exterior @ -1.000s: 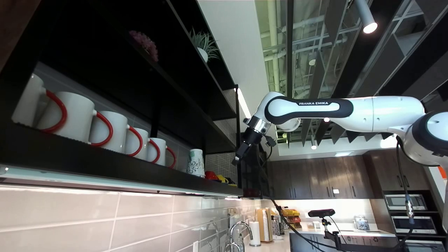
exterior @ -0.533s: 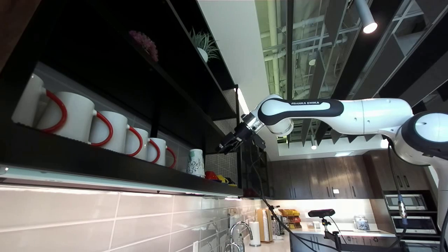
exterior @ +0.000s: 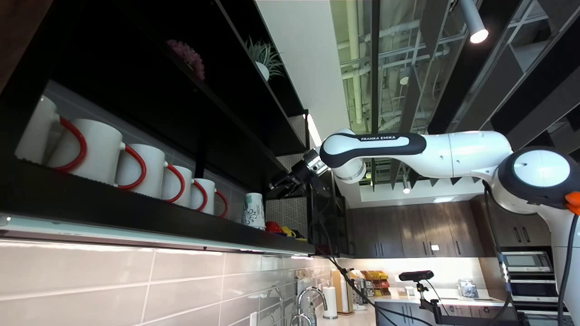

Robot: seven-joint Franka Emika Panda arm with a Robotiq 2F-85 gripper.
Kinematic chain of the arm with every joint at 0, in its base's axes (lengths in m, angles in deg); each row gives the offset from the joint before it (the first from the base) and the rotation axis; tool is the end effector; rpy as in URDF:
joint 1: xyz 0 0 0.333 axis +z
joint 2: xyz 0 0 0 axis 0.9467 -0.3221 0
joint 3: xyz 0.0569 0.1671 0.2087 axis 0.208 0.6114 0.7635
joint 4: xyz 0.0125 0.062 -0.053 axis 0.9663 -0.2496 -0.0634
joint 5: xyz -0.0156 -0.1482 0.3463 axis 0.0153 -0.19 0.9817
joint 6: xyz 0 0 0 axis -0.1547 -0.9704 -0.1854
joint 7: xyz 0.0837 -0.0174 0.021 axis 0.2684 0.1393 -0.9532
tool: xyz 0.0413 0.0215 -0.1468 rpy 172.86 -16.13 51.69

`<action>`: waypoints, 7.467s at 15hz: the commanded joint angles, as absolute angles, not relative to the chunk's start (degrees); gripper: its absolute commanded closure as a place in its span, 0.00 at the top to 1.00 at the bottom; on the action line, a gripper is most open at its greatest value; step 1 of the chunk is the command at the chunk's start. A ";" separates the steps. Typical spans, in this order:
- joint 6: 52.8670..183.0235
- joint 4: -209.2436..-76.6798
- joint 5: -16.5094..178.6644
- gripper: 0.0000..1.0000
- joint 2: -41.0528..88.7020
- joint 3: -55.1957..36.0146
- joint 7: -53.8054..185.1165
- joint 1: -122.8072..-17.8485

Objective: Unstack the two cups on the bottom shelf

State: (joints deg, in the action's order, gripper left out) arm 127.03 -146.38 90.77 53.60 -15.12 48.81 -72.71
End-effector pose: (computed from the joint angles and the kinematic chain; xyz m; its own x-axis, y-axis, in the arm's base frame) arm 0.5376 -0.1156 0.7486 0.4793 -0.0049 0.8776 -0.0692 -0.9971 0.0323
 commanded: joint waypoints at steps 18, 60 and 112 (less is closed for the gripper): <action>130.77 -138.19 91.70 0.58 45.11 -12.67 54.01 -73.35; 141.12 -136.69 92.36 0.34 48.94 -10.98 54.20 -71.82; 109.13 -142.89 85.71 1.00 58.74 -7.80 61.99 -71.99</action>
